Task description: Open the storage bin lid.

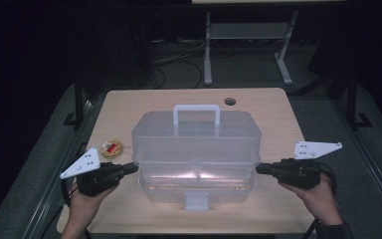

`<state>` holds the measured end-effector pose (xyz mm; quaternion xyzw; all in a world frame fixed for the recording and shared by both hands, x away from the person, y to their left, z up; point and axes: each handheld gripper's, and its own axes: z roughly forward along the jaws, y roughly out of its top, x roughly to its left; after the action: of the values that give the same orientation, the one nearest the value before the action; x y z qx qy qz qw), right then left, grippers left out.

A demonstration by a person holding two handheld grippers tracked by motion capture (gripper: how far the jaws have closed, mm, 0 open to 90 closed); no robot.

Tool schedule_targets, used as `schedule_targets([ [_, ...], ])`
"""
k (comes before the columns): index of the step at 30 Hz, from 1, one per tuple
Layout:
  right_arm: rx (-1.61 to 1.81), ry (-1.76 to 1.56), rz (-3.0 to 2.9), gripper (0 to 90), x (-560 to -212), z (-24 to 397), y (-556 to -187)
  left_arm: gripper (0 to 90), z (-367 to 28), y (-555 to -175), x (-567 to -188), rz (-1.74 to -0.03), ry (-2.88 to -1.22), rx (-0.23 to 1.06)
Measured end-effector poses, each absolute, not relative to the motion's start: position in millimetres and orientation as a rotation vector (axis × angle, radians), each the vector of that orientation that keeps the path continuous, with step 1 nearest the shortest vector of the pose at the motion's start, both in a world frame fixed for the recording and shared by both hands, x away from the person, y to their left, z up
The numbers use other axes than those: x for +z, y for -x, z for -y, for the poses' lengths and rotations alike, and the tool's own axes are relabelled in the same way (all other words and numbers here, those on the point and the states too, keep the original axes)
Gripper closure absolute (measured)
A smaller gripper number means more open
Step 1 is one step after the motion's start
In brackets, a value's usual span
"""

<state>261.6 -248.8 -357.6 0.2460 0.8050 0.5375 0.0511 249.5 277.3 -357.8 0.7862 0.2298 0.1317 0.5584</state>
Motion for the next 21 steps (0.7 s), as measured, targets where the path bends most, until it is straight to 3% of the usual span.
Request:
schedule_targets([
  [8, 1.63, -0.746, -2.455, 90.0, -355.8, 247.7, -263.1, 89.8, -279.2, -248.9, -358.2, -0.548, -1.856, 0.328],
  [10, 1.627, -0.745, -2.453, 90.0, -354.9, 248.0, -263.6, 82.7, -281.3, -248.7, -358.7, -0.563, -1.852, 0.334],
  [17, 1.623, -0.747, -2.453, 90.0, -353.4, 248.9, -265.5, 73.1, -290.4, -245.8, -353.7, -0.588, -1.843, 0.397],
  [21, 1.63, -0.748, -2.453, 90.0, -352.8, 248.9, -266.8, 59.8, -289.1, -246.7, -352.4, -0.601, -1.851, 0.435],
])
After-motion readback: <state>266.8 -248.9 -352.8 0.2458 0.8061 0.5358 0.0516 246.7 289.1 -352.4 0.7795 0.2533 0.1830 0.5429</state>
